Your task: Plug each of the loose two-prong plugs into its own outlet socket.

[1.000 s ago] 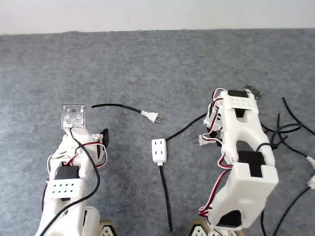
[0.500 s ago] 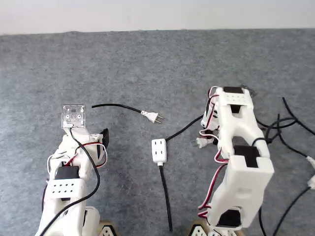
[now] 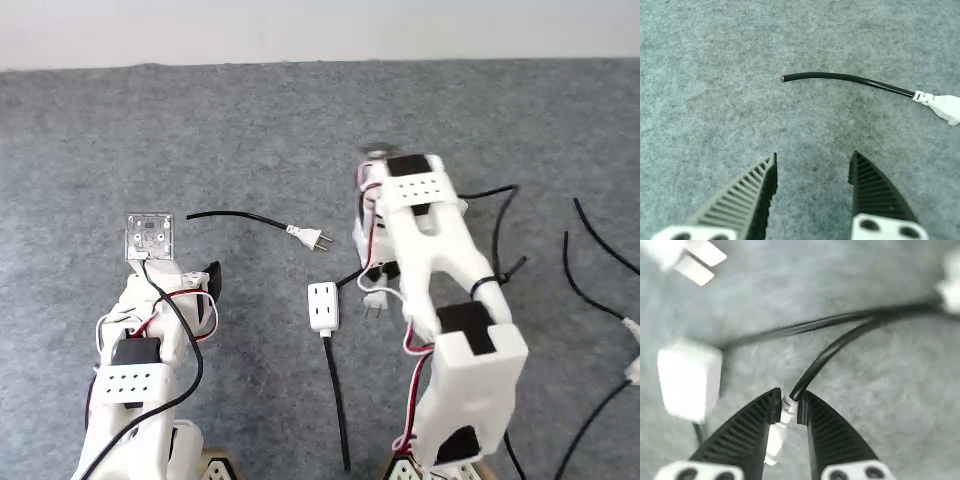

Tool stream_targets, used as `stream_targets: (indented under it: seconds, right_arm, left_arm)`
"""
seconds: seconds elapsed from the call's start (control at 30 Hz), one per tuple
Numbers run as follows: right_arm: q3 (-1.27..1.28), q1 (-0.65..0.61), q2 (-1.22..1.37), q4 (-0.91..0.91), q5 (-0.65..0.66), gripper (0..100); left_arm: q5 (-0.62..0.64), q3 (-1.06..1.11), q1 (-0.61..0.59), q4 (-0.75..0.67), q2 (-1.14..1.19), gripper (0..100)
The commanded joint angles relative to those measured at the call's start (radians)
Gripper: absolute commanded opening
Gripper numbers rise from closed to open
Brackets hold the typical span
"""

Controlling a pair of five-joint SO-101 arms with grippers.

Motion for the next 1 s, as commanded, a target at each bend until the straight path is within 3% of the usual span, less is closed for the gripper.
stream_targets:
  seconds: [0.0, 0.13, 0.33, 0.53, 0.7, 0.87, 0.97]
  right_arm:
    - [-0.058, 0.027, -0.067, 0.018, 0.374, 0.8]
    - [-0.038, 0.137, -0.053, 0.008, 0.609, 0.8]
    - [0.054, 0.257, 0.042, -0.024, 0.638, 0.9]
    - [0.084, 0.305, 0.114, -0.09, 0.624, 4.6]
    - [0.049, 0.288, 0.041, -0.096, 0.526, 8.8]
    - [0.055, 0.262, -0.125, -0.076, 0.381, 7.8]
    - [0.094, 0.226, -0.232, -0.01, 0.356, 0.2]
  left_arm:
    - [-0.009, -0.018, -0.003, -0.023, -0.008, 23]
    - [-0.009, -0.018, -0.003, -0.023, -0.008, 23]
    - [-0.009, -0.018, 0.0, -0.023, -0.006, 23]
    - [-0.009, -0.016, 0.0, -0.023, -0.006, 23]
    - [-0.009, -0.01, 0.002, -0.026, -0.008, 23]
    - [-0.009, -0.01, 0.002, -0.026, -0.008, 23]
    - [-0.009, -0.01, 0.002, -0.026, -0.008, 23]
